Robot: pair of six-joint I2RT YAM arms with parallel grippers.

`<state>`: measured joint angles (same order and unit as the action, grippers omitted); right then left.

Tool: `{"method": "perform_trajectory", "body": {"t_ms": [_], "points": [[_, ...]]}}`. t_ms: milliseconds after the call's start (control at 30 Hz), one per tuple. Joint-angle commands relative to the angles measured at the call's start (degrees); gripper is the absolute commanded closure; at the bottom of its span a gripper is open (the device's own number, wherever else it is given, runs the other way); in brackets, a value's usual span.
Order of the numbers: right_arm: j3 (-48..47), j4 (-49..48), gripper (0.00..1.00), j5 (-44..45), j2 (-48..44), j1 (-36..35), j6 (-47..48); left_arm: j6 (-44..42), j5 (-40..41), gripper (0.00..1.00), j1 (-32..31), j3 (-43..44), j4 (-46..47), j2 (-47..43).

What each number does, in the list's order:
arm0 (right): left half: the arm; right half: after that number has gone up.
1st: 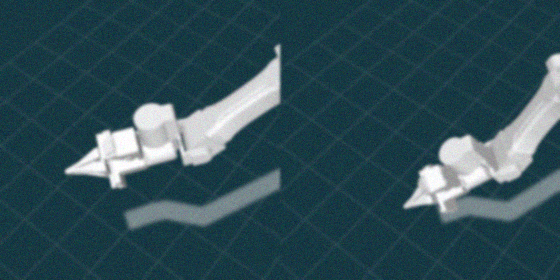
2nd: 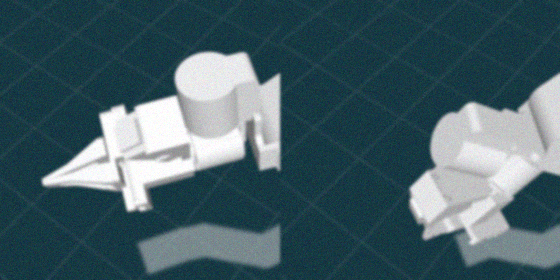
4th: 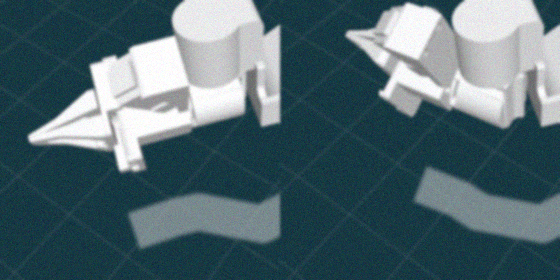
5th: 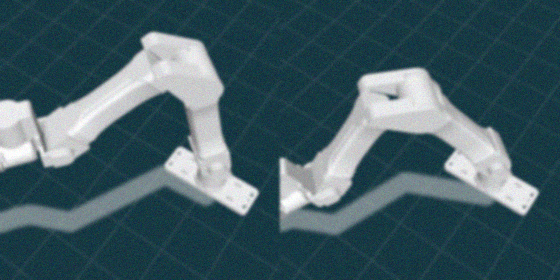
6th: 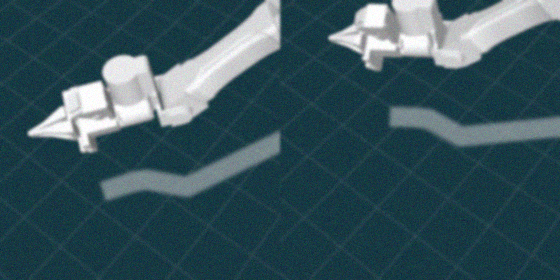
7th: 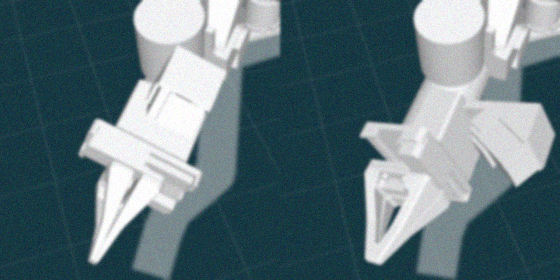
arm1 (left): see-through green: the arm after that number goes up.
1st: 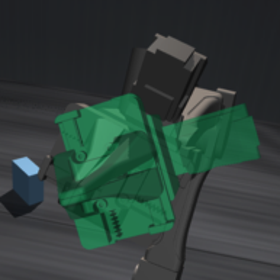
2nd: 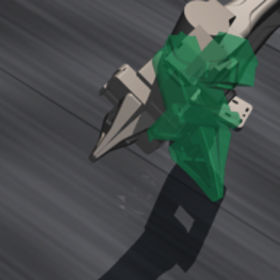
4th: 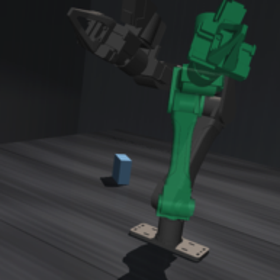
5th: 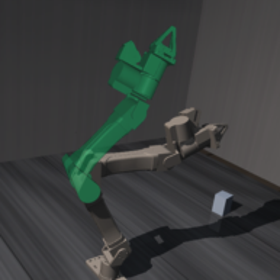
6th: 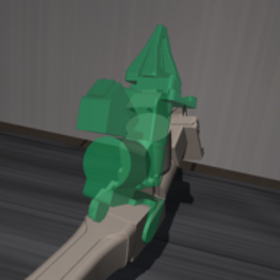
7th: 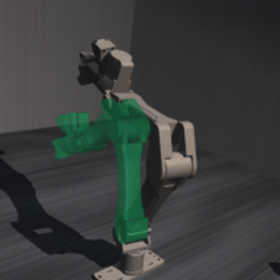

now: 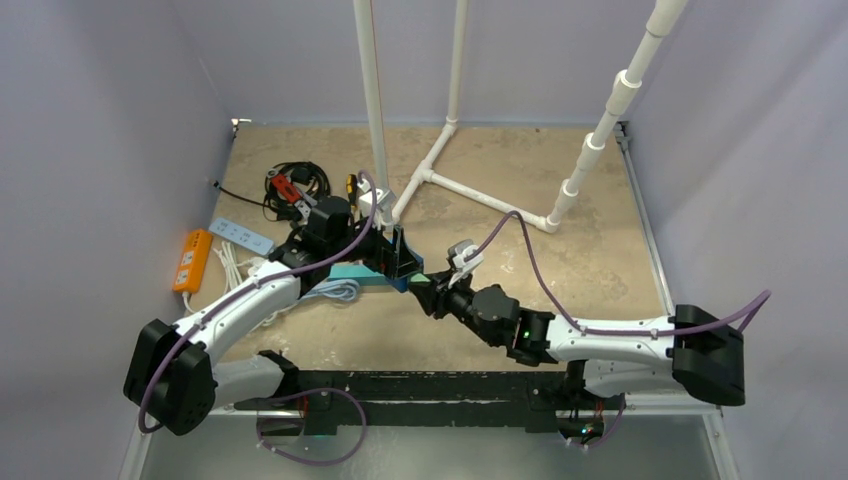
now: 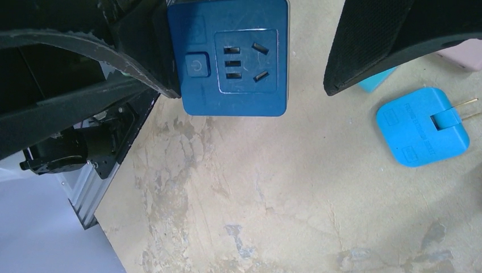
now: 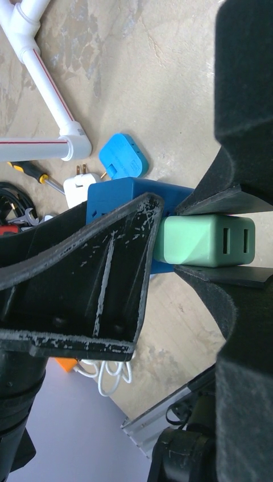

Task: Pull the plug off the socket
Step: Remove the plug from the socket.

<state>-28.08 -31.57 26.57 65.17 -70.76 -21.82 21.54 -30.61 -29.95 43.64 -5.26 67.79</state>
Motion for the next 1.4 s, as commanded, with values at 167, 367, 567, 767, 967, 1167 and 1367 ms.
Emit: {"method": "perform_trajectory", "body": {"t_ms": [167, 367, 567, 767, 967, 1167, 1367], "points": [[-5.22, -3.00, 1.00, 6.73, 2.44, -2.71, 0.80, -0.18, -0.46, 0.24, 0.47, 2.53, -0.10, 1.56], [-5.87, -0.96, 1.00, 7.80, 3.12, -2.71, -1.21, -0.51, -1.01, 0.52, 0.43, 2.49, -0.19, 1.30], [-4.88, -1.29, 1.00, 6.04, 2.62, -2.71, -2.58, -1.05, -0.87, 0.71, 0.44, 2.34, -0.28, 0.14], [-2.96, -5.25, 1.00, 1.94, 1.98, -2.55, -2.44, -1.89, 0.41, 0.77, 0.45, 1.80, 0.13, -3.00], [0.06, -10.46, 1.00, -6.85, 0.63, -0.56, -2.37, -2.81, 0.89, 0.84, 0.45, 1.22, 0.25, -5.64], [2.85, -13.59, 1.00, -13.88, -2.49, 2.64, -3.05, -3.25, 1.22, 0.89, 0.43, 1.12, -0.01, -6.34], [2.30, -11.32, 1.00, -9.97, -2.00, 2.91, -3.01, -3.42, 2.80, 0.93, 0.49, 1.15, -0.52, -6.68]]}}
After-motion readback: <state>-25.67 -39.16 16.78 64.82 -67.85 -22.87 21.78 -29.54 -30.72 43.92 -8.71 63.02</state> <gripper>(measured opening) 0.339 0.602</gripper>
